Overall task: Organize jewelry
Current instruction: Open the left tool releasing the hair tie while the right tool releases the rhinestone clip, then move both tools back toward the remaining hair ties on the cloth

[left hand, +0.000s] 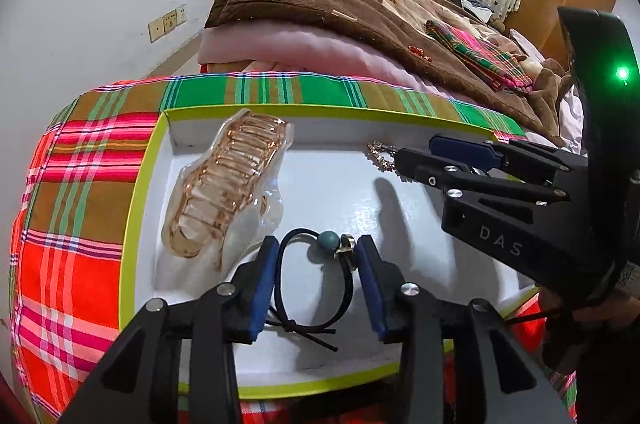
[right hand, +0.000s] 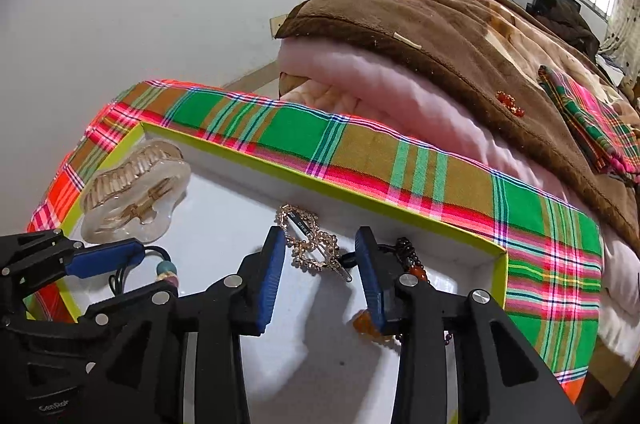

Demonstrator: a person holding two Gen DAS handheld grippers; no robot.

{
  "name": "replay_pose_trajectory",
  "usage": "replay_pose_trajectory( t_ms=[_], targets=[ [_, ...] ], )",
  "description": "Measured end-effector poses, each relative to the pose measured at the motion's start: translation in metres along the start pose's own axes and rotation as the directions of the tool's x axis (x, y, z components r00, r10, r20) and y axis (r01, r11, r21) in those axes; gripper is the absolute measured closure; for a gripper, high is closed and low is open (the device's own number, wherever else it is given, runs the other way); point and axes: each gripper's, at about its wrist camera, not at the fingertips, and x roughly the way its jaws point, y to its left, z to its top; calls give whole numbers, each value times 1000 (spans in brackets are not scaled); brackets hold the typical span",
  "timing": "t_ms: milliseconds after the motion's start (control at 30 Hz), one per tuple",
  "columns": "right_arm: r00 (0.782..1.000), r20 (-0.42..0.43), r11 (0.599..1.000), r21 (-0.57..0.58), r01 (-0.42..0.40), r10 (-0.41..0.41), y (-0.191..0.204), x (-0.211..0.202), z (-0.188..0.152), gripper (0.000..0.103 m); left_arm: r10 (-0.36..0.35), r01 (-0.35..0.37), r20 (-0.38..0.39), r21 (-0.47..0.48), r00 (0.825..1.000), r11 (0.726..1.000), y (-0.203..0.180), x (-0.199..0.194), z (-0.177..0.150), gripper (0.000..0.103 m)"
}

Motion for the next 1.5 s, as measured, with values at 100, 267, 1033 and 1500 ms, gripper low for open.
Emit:
replay_pose_trajectory(
  t_ms=[100,267,1033,1500],
  targets=[
    [1000,10,1000,3,3,-3,1,-5,-1,66,-4,4,9,2,1000,1000,-2,-5,-1,58],
    [999,40,1000,8,5,-5,3,-21,-3,65,-7,6,30,10,1000,1000,-7,-18,-2,54],
    [982,187,998,57,-14,3,12,-116,-47,65,56,-59,143,19,988,998,-19,-92,-37,49],
    [983,186,997,72,-22,8,16,-149,-110,65,37,-31,163,-42,986,999,5,-122,-88,47]
  ],
)
